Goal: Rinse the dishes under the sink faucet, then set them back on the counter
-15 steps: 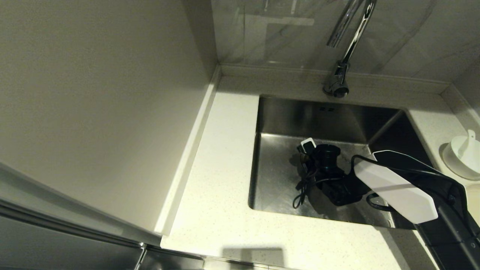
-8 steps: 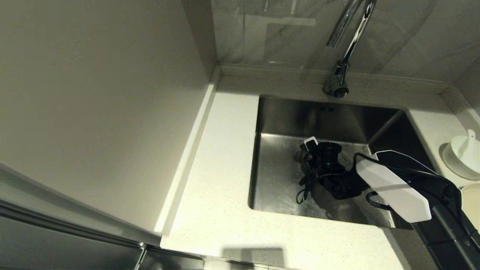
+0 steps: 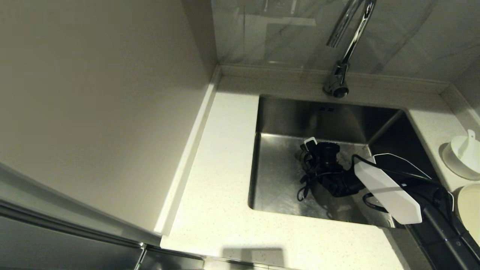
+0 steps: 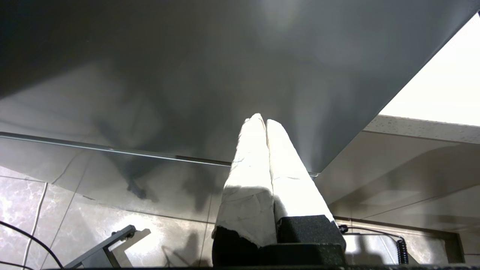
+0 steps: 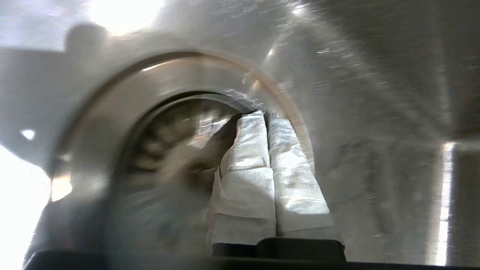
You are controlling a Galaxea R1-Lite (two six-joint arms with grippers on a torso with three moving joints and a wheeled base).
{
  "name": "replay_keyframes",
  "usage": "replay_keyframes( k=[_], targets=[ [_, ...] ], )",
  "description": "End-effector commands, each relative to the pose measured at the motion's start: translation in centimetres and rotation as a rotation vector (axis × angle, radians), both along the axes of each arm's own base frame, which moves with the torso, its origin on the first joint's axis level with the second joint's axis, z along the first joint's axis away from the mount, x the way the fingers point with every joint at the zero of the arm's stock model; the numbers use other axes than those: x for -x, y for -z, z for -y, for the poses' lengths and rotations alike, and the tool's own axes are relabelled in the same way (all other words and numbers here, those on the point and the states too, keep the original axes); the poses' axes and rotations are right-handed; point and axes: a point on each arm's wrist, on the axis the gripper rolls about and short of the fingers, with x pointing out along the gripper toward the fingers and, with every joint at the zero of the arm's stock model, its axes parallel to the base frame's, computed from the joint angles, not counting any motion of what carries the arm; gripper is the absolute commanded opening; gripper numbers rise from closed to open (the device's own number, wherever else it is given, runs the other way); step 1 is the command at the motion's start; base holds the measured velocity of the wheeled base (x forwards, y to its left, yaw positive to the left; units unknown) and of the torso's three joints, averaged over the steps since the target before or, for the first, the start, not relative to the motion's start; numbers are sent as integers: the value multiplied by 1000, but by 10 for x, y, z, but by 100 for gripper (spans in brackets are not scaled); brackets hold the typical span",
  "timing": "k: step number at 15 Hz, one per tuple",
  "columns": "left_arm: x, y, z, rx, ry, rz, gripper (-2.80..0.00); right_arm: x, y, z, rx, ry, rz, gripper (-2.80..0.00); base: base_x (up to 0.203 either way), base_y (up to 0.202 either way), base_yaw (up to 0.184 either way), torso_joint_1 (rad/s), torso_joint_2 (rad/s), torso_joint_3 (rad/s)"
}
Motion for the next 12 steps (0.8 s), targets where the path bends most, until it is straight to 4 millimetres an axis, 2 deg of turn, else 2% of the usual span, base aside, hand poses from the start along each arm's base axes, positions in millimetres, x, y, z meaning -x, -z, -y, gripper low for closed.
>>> replay_keyframes(
  k=[1, 4, 7, 9, 12],
  targets=[
    [0, 0, 0, 1, 0, 3, -280, 0, 4, -8, 2, -14, 2, -280, 0, 0, 0, 0, 0, 0],
    [0, 0, 0, 1, 0, 3, -280, -1, -2, -21, -34, -35, 37, -280, 0, 0, 0, 0, 0, 0],
    [0, 0, 0, 1, 0, 3, -280, -4, -17, -28, -53, -46, 83, -280, 0, 0, 0, 0, 0, 0],
    [0, 0, 0, 1, 0, 3, -280, -7, -41, -27, -61, -41, 127, -280, 0, 0, 0, 0, 0, 0],
    [0, 0, 0, 1, 0, 3, -280, -7, -84, -9, -65, -7, 158, -280, 0, 0, 0, 0, 0, 0]
  ],
)
